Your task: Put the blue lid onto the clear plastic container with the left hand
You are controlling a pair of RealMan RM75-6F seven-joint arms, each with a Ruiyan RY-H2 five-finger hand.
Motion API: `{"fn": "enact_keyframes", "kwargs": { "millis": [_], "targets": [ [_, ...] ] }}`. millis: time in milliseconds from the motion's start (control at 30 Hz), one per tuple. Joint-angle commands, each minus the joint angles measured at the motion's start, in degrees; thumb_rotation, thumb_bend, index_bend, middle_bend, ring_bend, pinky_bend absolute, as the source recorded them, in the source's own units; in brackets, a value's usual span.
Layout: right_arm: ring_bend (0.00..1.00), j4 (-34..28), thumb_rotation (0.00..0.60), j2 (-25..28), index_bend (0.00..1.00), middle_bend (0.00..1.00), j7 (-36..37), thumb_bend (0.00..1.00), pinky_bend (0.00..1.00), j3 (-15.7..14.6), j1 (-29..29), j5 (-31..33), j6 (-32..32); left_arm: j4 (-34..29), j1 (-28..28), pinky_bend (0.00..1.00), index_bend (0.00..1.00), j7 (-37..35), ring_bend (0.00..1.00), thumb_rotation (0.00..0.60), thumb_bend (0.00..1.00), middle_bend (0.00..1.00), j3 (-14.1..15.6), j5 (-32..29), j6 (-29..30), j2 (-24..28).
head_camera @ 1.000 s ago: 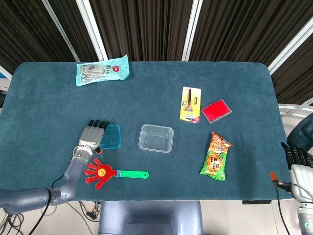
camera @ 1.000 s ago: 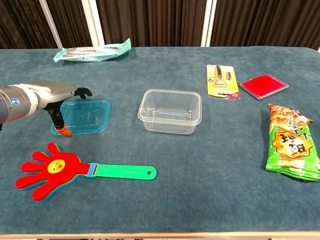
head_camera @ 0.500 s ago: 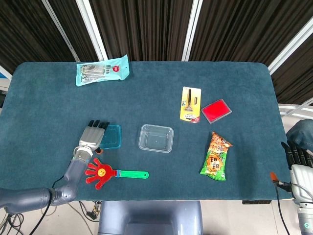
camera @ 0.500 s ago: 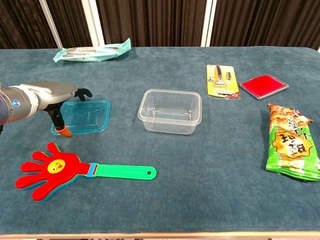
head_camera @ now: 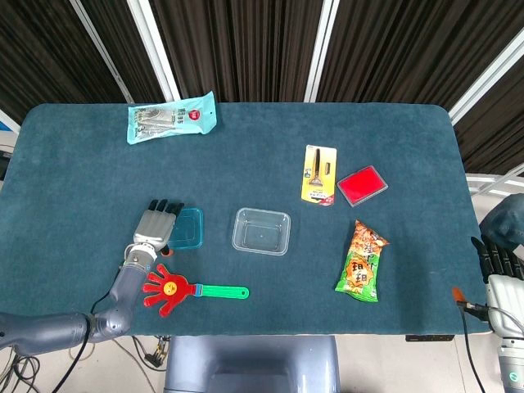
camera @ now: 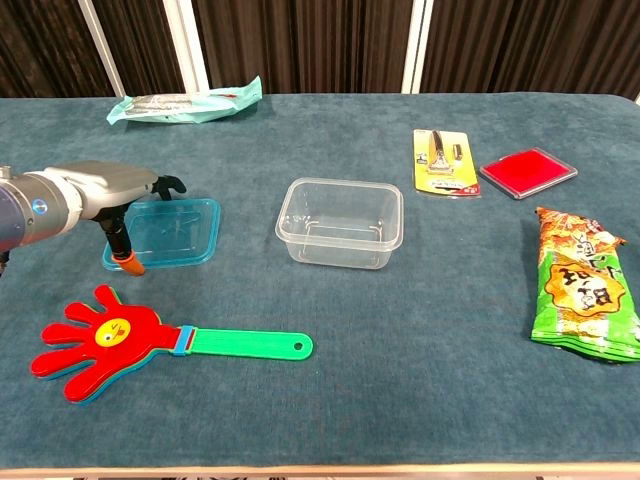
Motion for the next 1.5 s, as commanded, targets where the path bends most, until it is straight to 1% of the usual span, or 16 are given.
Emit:
{"fn": "enact_keyframes", "kwargs": {
  "millis": [33,133,200,367,467,533,700,867,967,1133,1267,1400,1500],
  "targets": [
    [0.00,0.00,0.600,-0.03,0.00,0.01,0.04,0.34,0.00,0.00,-0.03,0.06,-0.01,0.26,-0.33,0.05,0.07,0.19,0.00,0.600,0.01,0.11,0.08,-0.19,-0.52,-0.11],
    [0.00,-0.03,0.600,-0.03,0.00,0.01,0.09,0.34,0.00,0.00,-0.04,0.08,-0.03,0.43,-0.42,0.05,0.09,0.12,0.00,0.600,0.03,0.15,0.31,0.73,-0.22,-0.24],
    [0.00,-0.08,0.600,-0.05,0.00,0.01,0.21,0.34,0.00,-0.03,-0.07,0.11,-0.07,0.53,-0.34,0.05,0.10,-0.02,0.00,0.600,0.09,0.18,0.40,1.21,0.11,-0.36],
    [0.00,-0.24,0.600,0.06,0.00,0.01,0.26,0.34,0.00,0.01,-0.02,0.12,-0.17,0.57,-0.03,0.05,0.13,-0.87,0.01,0.600,0.25,0.22,0.29,2.68,0.97,-0.49],
    [0.00,-0.36,0.600,0.10,0.00,0.01,0.26,0.34,0.00,0.03,0.02,0.18,-0.26,0.24,0.26,0.05,0.14,-1.58,0.01,0.600,0.28,0.23,0.13,3.79,1.53,-0.28],
    [0.00,-0.45,0.600,0.14,0.00,0.01,0.22,0.34,0.00,0.03,0.03,0.25,-0.34,-0.11,0.28,0.05,0.14,-1.50,0.01,0.600,0.28,0.23,0.08,3.72,1.55,0.03],
    [0.00,-0.39,0.600,0.06,0.00,0.01,0.38,0.34,0.00,-0.11,-0.06,0.17,-0.35,-1.35,-0.34,0.05,0.15,-0.76,0.01,0.600,0.28,0.23,-0.62,1.08,0.33,1.64],
    [0.00,-0.45,0.600,0.06,0.00,0.01,0.40,0.34,0.00,-0.08,-0.07,0.30,-0.39,-3.16,-1.15,0.05,0.15,-1.90,0.01,0.600,0.28,0.23,-1.80,-1.27,-2.72,4.43],
    [0.00,-0.41,0.600,0.04,0.00,0.01,0.40,0.34,0.00,-0.16,-0.11,0.28,-0.44,-4.26,-1.40,0.05,0.16,-3.77,0.01,0.600,0.28,0.23,-2.77,-1.80,-4.58,6.28],
    [0.00,-0.36,0.600,-0.08,0.00,0.01,0.40,0.34,0.00,-0.18,-0.19,0.34,-0.37,-5.93,-1.01,0.05,0.17,-8.36,0.01,0.600,0.28,0.22,-4.29,0.54,-6.59,9.11],
    [0.00,-0.26,0.600,-0.20,0.00,0.01,0.42,0.34,0.00,-0.20,-0.26,0.36,-0.29,-7.66,-0.68,0.05,0.17,-11.85,0.01,0.600,0.28,0.22,-5.35,3.68,-7.39,11.25],
    [0.00,-0.27,0.600,-0.18,0.00,0.01,0.35,0.34,0.00,-0.18,-0.23,0.41,-0.38,-9.84,-1.26,0.05,0.17,-12.59,0.01,0.600,0.27,0.22,-5.95,6.10,-6.34,12.42],
    [0.00,-0.37,0.600,-0.10,0.00,0.01,0.34,0.34,0.00,-0.14,-0.17,0.39,-0.44,-12.41,-2.49,0.05,0.16,-11.31,0.01,0.600,0.26,0.22,-6.33,6.61,-4.59,12.89]
  ]
}}
